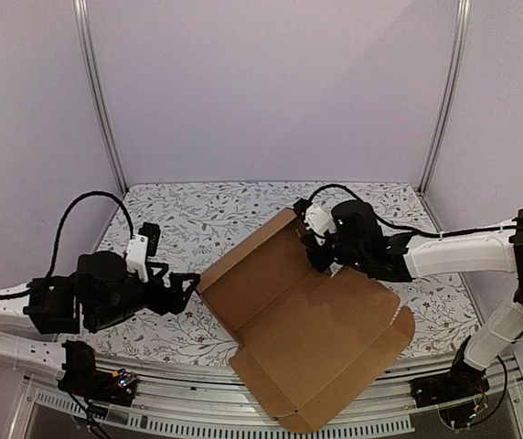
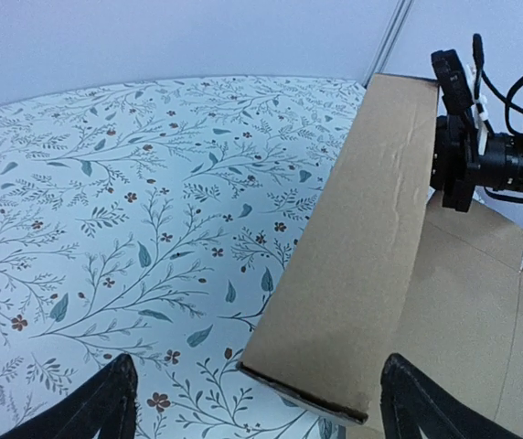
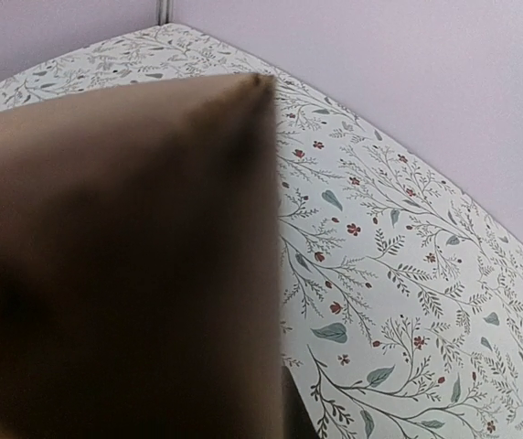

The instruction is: Fold the paper box

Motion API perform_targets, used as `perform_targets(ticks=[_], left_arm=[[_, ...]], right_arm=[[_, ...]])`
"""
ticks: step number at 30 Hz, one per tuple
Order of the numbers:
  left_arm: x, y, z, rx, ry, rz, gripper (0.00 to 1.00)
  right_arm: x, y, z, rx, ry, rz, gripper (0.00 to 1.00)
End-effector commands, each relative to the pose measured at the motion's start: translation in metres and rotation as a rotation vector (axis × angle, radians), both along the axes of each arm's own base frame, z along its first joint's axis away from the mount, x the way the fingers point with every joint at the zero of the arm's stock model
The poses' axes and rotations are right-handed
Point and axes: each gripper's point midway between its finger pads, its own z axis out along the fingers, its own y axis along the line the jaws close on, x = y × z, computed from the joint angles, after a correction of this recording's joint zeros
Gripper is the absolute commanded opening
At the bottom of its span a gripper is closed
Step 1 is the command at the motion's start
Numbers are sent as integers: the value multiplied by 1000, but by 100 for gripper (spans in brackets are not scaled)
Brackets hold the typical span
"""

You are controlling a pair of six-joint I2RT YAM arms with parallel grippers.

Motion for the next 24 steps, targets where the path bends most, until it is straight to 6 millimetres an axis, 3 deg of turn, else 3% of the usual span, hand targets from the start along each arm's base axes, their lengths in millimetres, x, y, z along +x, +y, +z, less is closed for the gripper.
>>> perform_targets(ticks=[1,6,11,16,24], left_arm=[[-7,5,0,34,-23,-41,90],[-5,9,0,49,-43,-30,90],[-4,0,-2,47,-45,-55,90],[2,-7,-7,71,-26,-63,92],[8,-41,-20,-1,55,-156,91]], right_arm=[[-23,8,9,-163,122,227,0],[-39,10,15,-335,240,406,0],[-54,2,-2,-508,382,516,1],[-51,-14,-21,-684,460,528,2],[-61,-18,-42,-802,513,600,1]])
